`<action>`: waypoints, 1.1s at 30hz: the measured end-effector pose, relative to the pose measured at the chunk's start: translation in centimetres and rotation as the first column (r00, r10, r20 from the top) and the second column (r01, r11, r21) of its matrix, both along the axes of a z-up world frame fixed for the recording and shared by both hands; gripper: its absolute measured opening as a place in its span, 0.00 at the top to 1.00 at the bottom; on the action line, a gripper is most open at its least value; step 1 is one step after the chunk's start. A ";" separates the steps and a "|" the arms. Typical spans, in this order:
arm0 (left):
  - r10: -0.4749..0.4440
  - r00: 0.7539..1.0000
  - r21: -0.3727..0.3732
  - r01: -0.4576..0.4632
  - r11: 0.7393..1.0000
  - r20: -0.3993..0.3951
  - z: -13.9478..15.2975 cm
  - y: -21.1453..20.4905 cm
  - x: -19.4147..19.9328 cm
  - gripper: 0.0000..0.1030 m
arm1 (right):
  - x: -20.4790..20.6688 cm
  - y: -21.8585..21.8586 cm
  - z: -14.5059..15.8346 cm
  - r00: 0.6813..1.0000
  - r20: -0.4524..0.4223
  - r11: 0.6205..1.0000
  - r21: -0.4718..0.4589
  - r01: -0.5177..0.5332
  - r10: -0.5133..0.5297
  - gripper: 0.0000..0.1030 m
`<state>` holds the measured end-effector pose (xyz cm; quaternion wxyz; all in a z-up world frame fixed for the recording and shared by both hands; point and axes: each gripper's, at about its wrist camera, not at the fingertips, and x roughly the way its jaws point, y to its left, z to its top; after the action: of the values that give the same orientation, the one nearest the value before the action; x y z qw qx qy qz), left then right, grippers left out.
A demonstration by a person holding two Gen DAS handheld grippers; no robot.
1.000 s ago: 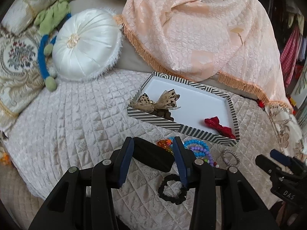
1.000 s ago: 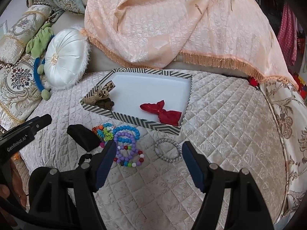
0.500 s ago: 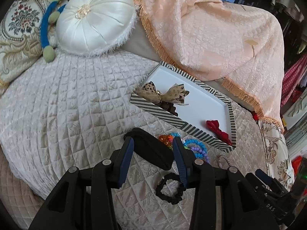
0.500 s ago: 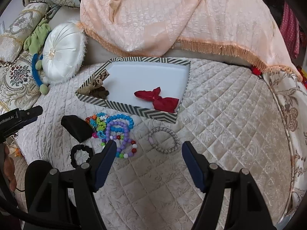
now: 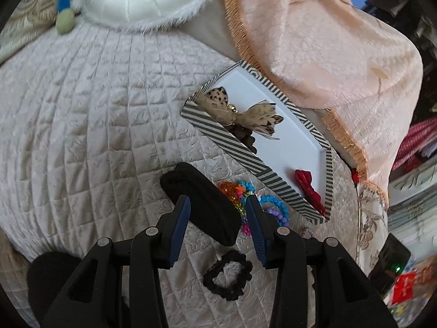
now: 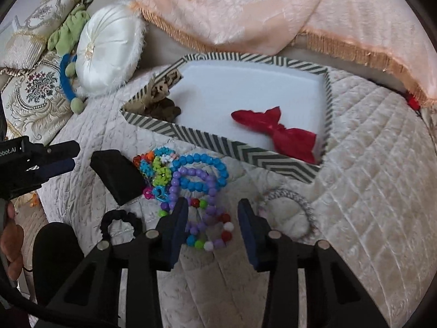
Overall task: Organize jewelry
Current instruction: 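Grasp the black hair clip with the left tool while the right tool grasps the purple bead bracelet, then carry the black clip with the left tool while the right tool drops the purple bracelet in the tray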
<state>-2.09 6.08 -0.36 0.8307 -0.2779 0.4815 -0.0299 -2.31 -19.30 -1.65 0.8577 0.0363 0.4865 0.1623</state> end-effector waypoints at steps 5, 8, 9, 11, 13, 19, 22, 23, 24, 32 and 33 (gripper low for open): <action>0.048 0.998 -0.044 -0.049 0.998 -0.032 -1.6 0.6 0.8 0.78 | 0.8 0.7 -0.9 0.999 -0.022 0.999 -0.004 -0.036 0.036 0.61; 0.079 0.996 -0.025 -0.080 0.996 -0.042 -2.3 0.7 1.2 0.78 | 1.2 1.0 -1.3 0.998 -0.032 0.999 -0.011 -0.050 0.049 0.61; 0.086 0.996 -0.018 -0.087 0.996 -0.039 -2.4 0.8 1.3 0.77 | 1.3 1.0 -1.4 0.998 -0.036 0.999 -0.006 -0.052 0.052 0.61; 0.091 0.995 -0.013 -0.091 0.996 -0.038 -2.8 0.7 1.6 0.76 | 1.5 1.2 -1.7 0.997 -0.037 0.998 -0.004 -0.061 0.061 0.61; 0.085 0.995 -0.026 -0.087 0.996 -0.054 -3.3 0.5 2.0 0.75 | 1.6 1.5 -1.9 0.997 -0.036 0.998 -0.014 -0.066 0.065 0.62; 0.061 0.990 -0.056 -0.069 0.996 -0.127 -5.2 0.1 2.8 0.75 | 2.3 1.3 -2.9 0.996 -0.059 0.998 0.006 -0.059 0.059 0.90; 0.056 0.993 -0.042 -0.061 0.997 -0.100 -4.9 0.2 2.4 0.95 | 1.9 0.6 -2.3 0.998 -0.049 0.997 0.059 -0.044 0.047 0.91; 0.049 0.995 -0.037 -0.052 0.998 -0.081 -4.5 0.3 2.2 1.00 | 1.7 0.5 -1.8 0.998 -0.040 0.996 0.074 -0.045 0.048 0.91; 0.048 0.996 -0.042 -0.051 0.998 -0.069 -4.2 0.3 2.1 1.00 | 1.5 0.4 -1.4 0.999 -0.028 0.996 0.082 -0.043 0.046 0.91; 0.010 1.000 -0.039 -0.009 0.999 0.028 -0.3 0.2 1.0 1.00 | 0.3 -0.4 2.8 0.998 0.055 0.990 0.133 -0.048 0.041 0.91; 0.004 0.999 -0.037 -0.002 0.999 0.042 0.3 0.1 0.9 1.00 | 0.1 -0.5 3.4 0.997 0.068 0.990 0.131 -0.048 0.039 0.91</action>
<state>-1.15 6.23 -0.02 0.8353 -0.2935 0.4629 -0.0433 -2.16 -19.77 1.73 0.8651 0.0771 0.4470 0.2141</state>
